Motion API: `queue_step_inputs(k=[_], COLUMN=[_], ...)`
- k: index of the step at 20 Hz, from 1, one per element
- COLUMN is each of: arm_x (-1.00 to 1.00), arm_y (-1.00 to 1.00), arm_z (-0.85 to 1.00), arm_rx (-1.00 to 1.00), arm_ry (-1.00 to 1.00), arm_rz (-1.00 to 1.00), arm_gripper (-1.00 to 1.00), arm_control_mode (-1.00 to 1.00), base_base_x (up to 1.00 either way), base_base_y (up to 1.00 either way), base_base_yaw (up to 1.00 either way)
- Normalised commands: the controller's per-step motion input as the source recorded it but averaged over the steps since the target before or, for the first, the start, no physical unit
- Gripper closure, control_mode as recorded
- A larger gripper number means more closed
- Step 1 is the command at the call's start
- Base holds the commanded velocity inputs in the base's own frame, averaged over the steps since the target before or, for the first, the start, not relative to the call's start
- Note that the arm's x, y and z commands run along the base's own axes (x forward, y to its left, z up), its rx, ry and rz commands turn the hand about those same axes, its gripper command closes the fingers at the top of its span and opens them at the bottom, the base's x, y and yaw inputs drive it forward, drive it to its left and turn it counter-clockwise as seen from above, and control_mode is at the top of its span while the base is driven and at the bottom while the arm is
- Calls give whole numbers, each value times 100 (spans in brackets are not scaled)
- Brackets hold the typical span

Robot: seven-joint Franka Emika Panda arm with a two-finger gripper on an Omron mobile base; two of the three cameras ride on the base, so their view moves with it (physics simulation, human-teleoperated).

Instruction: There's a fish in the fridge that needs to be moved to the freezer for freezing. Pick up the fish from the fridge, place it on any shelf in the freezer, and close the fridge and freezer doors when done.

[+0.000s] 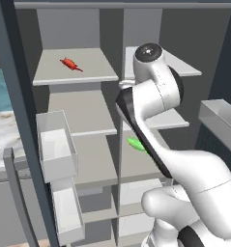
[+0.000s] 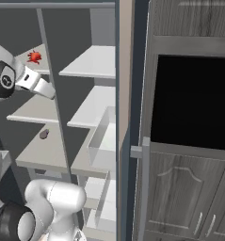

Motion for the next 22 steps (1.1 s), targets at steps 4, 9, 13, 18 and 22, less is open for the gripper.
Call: queue_step_inputs(k=[4, 9, 13, 18, 22], arm_x=[-51, -47, -24, -9, -38], arm_y=[-28, -11, 0, 0, 0], arm_z=[0, -5, -17, -45, -14], arm_rx=[0, 1, 1, 0, 0], arm_ry=[0, 0, -18, -31, -44], arm_rz=[11, 20, 20, 8, 11], arm_gripper=[-100, -100, -100, -100, -100], arm_control_mode=[-100, -100, -100, -100, -100], base_base_x=[0, 0, 0, 0, 0], base_base_y=[0, 0, 0, 0, 0], base_base_yaw=[0, 0, 0, 0, 0])
